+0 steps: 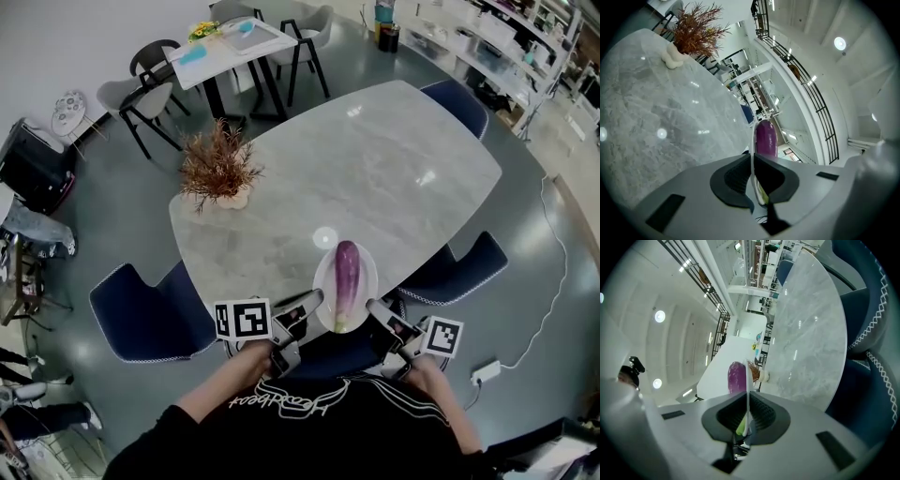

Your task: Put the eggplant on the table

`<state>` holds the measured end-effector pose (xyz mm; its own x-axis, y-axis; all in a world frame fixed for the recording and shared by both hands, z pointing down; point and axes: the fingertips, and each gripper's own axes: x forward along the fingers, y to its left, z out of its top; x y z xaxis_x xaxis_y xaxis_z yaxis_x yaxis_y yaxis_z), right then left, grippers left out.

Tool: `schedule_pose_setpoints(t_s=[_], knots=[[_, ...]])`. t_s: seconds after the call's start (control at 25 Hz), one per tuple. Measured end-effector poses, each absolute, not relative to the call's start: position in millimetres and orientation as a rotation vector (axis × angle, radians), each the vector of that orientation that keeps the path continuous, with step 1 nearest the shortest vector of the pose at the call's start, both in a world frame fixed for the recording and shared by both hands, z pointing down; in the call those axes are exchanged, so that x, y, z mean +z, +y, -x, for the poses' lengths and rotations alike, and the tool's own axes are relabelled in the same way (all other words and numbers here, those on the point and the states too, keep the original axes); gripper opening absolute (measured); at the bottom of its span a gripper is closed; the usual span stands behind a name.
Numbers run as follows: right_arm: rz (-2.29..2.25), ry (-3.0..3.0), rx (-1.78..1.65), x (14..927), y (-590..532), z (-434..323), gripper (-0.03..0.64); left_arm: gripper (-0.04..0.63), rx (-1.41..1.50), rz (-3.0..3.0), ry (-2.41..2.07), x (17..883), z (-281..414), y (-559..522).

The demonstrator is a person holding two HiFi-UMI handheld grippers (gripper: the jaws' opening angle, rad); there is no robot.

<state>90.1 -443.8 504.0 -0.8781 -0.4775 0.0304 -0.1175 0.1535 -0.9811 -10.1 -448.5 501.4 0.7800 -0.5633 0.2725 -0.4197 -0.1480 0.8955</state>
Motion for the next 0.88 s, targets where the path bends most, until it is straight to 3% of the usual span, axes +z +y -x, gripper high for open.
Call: schedule_pose_setpoints(t_s=[0.88], knots=[[0.669,2.242,-1.775,539.0,-534.7,-70.3,0.018,0.026,-0.117,-1.753,-0.858,535.8,30.1,-539.0]])
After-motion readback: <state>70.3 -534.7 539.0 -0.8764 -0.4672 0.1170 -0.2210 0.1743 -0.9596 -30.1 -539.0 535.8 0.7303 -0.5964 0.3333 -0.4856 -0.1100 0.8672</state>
